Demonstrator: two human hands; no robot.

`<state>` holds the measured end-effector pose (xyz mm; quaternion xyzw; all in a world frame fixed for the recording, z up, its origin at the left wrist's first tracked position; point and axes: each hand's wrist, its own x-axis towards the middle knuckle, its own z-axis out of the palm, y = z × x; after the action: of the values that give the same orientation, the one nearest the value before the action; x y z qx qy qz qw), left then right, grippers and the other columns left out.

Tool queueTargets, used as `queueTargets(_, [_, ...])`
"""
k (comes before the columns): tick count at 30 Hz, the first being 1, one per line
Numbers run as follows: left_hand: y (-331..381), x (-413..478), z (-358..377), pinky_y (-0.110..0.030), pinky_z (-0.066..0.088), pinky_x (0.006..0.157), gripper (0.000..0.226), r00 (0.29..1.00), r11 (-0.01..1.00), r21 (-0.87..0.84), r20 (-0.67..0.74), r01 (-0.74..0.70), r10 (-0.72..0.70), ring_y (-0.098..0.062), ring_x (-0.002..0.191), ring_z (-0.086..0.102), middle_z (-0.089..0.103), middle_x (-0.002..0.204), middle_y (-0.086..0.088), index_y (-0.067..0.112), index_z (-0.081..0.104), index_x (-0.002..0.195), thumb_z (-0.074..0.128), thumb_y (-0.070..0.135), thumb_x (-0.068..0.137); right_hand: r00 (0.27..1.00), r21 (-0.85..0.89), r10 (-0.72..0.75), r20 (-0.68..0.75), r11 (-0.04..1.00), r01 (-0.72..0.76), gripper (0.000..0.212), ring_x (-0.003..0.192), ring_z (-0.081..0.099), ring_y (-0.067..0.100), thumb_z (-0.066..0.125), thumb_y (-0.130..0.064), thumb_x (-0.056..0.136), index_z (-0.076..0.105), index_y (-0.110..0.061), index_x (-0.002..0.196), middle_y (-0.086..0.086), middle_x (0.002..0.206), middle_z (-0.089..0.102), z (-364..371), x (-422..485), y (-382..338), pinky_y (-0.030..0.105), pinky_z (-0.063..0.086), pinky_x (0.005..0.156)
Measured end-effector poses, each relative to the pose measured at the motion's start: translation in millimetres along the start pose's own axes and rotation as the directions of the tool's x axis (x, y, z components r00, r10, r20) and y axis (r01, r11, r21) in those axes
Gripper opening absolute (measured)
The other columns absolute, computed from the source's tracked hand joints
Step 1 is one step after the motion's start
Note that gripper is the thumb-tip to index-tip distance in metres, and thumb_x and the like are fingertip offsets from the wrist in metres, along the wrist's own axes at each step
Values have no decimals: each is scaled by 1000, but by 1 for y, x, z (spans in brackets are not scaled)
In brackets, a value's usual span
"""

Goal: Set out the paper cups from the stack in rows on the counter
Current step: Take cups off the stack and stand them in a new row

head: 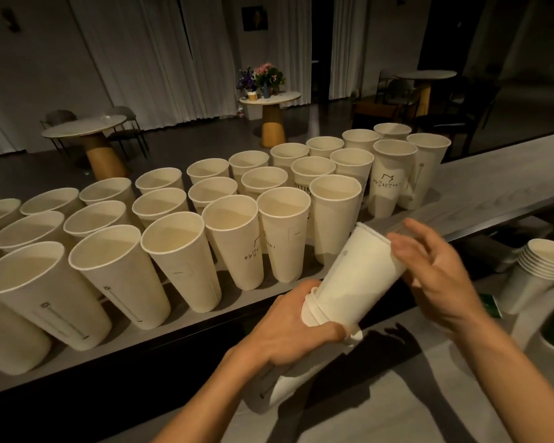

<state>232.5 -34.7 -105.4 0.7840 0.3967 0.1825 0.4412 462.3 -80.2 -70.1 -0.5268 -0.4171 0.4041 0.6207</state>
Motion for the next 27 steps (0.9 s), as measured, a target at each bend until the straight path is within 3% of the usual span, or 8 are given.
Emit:
queueTargets(3, [4,11,6,-20,48,79,56,1000,998,-67,-4,-22,22,2,99,60,61,108,21,50,49,110,71,66,60,990,200,112,88,972,-127,124,111,71,13,97,-67,27,55,-22,135,6,129,68,16,-9,21,23,60,81])
queueTargets(6, [-2,19,9,-23,51,78,57,1000,990,-138,-11,-22,21,-5,100,62,62,108,15,44,52,113,75,58,63,970,98,124,209,984,-147,124,119,68,23,98,-64,33,51,-27,142,3,130,68,19,-12,36,38,59,92])
queueTargets(9, [-7,24,9,-21,51,76,59,1000,986,-165,4,-12,13,-7,100,62,61,110,14,41,52,115,75,57,63,953,-30,149,264,989,-146,116,117,68,24,101,-45,37,51,-33,141,-1,125,68,11,-5,43,44,60,91])
queueTargets(12, [-13,29,10,-25,54,84,65,1000,993,-118,1,25,-25,-5,106,61,61,115,15,42,52,118,73,63,61,981,138,67,183,986,-94,102,101,72,23,100,-29,38,59,-16,131,14,115,71,-4,16,32,34,62,80])
queueTargets(15, [-20,33,10,-32,56,91,65,996,989,-120,-26,81,-85,-6,107,60,61,114,15,43,53,116,72,66,58,996,286,-43,-75,956,63,89,99,69,20,100,-32,47,60,-14,124,7,109,71,-28,48,8,28,60,75])
queueTargets(17, [-23,35,10,-36,57,93,63,994,988,-113,-13,109,-111,-9,107,59,60,112,12,43,52,113,72,67,59,972,152,-121,-203,976,153,71,106,67,17,88,-26,59,57,-22,122,-2,114,68,-37,69,-3,27,58,75])
queueTargets(23, [-25,44,10,-37,58,91,67,989,982,-118,12,147,-147,-11,108,60,60,114,11,42,51,115,71,70,58,949,-314,-250,-190,932,183,85,117,60,17,93,-27,67,47,-17,139,-1,131,59,-30,123,9,25,52,85])
queueTargets(27, [-26,47,9,-41,60,90,68,990,979,-147,17,142,-141,-14,109,61,60,115,9,43,51,118,75,68,60,951,-458,-276,-142,870,184,95,124,56,18,95,-42,62,45,-26,142,-6,136,56,-29,148,15,47,52,103])
